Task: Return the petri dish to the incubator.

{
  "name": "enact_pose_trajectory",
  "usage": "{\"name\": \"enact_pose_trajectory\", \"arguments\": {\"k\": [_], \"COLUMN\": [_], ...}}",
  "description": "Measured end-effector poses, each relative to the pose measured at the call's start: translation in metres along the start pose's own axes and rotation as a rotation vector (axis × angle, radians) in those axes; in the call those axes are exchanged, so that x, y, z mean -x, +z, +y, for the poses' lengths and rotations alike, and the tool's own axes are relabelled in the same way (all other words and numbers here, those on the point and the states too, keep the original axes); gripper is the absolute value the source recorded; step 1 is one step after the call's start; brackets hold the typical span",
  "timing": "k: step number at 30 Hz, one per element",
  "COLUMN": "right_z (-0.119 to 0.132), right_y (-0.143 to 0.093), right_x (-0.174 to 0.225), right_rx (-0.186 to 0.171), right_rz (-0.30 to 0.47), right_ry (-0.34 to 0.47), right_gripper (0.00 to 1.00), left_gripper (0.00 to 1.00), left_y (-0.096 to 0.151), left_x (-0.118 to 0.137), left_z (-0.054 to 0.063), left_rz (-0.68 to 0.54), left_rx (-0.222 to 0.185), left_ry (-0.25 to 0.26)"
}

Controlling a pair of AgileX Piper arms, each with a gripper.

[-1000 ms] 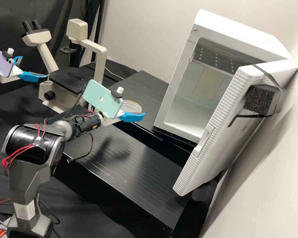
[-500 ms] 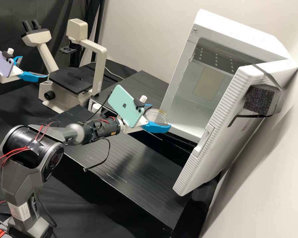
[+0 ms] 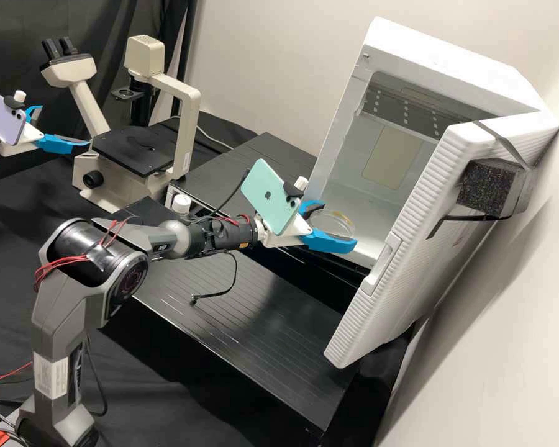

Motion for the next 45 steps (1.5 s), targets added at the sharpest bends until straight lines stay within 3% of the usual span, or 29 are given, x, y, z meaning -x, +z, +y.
{"name": "enact_pose_trajectory", "arguments": {"k": [4, 15, 26, 29, 35, 40, 45], "right_z": [-0.001, 0.007, 0.002, -0.005, -0.019, -0.026, -0.034], "right_y": [0.008, 0.027, 0.035, 0.035, 0.030, 0.024, 0.023], "right_x": [-0.006, -0.041, -0.084, -0.093, -0.110, -0.125, -0.139], "right_rx": [0.010, 0.042, 0.025, 0.008, -0.067, -0.081, -0.118], "right_rz": [-0.025, -0.110, -0.138, -0.134, -0.104, -0.084, -0.092], "right_ry": [-0.012, 0.050, 0.077, 0.056, -0.003, -0.012, -0.016], "right_gripper": [0.00, 0.00, 0.00, 0.00, 0.00, 0.00, 0.00], "left_gripper": [1.00, 1.00, 1.00, 1.00, 1.00, 1.00, 1.00], "left_y": [0.000, 0.000, 0.000, 0.000, 0.000, 0.000, 0.000], "left_x": [0.000, 0.000, 0.000, 0.000, 0.000, 0.000, 0.000], "left_z": [0.000, 0.000, 0.000, 0.000, 0.000, 0.000, 0.000], "left_rz": [0.000, 0.000, 0.000, 0.000, 0.000, 0.000, 0.000], "left_rx": [0.000, 0.000, 0.000, 0.000, 0.000, 0.000, 0.000], "left_ry": [0.000, 0.000, 0.000, 0.000, 0.000, 0.000, 0.000]}}
